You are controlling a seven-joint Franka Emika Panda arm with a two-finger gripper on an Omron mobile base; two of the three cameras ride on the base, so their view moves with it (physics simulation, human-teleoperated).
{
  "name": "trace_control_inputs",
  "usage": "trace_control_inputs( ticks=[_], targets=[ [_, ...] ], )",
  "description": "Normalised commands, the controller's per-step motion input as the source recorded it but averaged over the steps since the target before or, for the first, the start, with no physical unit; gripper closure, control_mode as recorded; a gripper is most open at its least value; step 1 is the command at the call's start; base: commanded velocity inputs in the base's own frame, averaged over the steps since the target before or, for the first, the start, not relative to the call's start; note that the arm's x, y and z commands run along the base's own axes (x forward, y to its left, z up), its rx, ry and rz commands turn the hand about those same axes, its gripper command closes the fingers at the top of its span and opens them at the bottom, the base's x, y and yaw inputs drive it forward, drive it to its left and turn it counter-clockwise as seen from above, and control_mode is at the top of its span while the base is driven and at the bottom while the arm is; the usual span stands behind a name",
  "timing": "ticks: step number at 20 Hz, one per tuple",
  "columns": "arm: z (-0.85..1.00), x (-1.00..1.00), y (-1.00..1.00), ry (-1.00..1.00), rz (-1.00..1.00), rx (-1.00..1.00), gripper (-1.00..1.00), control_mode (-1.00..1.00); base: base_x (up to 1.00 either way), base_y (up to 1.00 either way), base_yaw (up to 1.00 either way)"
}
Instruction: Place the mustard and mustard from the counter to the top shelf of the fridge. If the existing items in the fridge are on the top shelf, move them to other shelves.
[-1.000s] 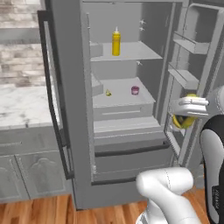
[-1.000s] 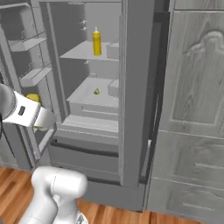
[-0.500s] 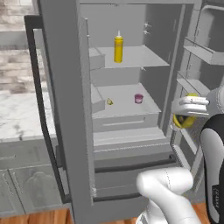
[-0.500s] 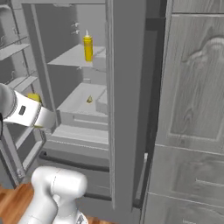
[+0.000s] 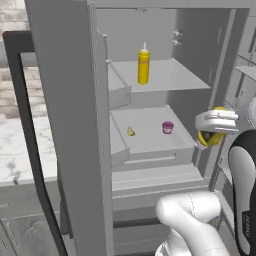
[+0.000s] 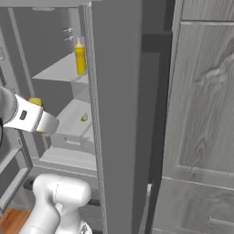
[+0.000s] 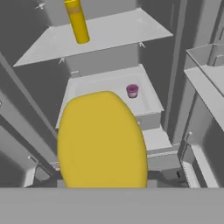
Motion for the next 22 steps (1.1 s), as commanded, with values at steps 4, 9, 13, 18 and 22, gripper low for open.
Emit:
trace_control_inputs(
  ticks=[4, 9, 13, 18, 22],
  targets=[
    [0.00, 0.00, 0.00, 0.00, 0.00, 0.00, 1.00, 1.00, 0.54, 0.00, 0.00],
    [0.06, 0.17, 0.00, 0.00, 0.00, 0.00, 1.00, -1.00, 0.31, 0.00, 0.00],
    [0.31, 0.37, -0.02, 0.00, 0.00, 0.00, 1.00, -1.00, 0.00, 0.00, 0.00],
    [0.42, 0.38, -0.11, 0.00, 0.00, 0.00, 1.00, -1.00, 0.00, 0.00, 0.00],
    [0.35, 0.32, -0.29, -0.02, 0.00, 0.00, 1.00, -1.00, 0.00, 0.00, 0.00]
  ],
)
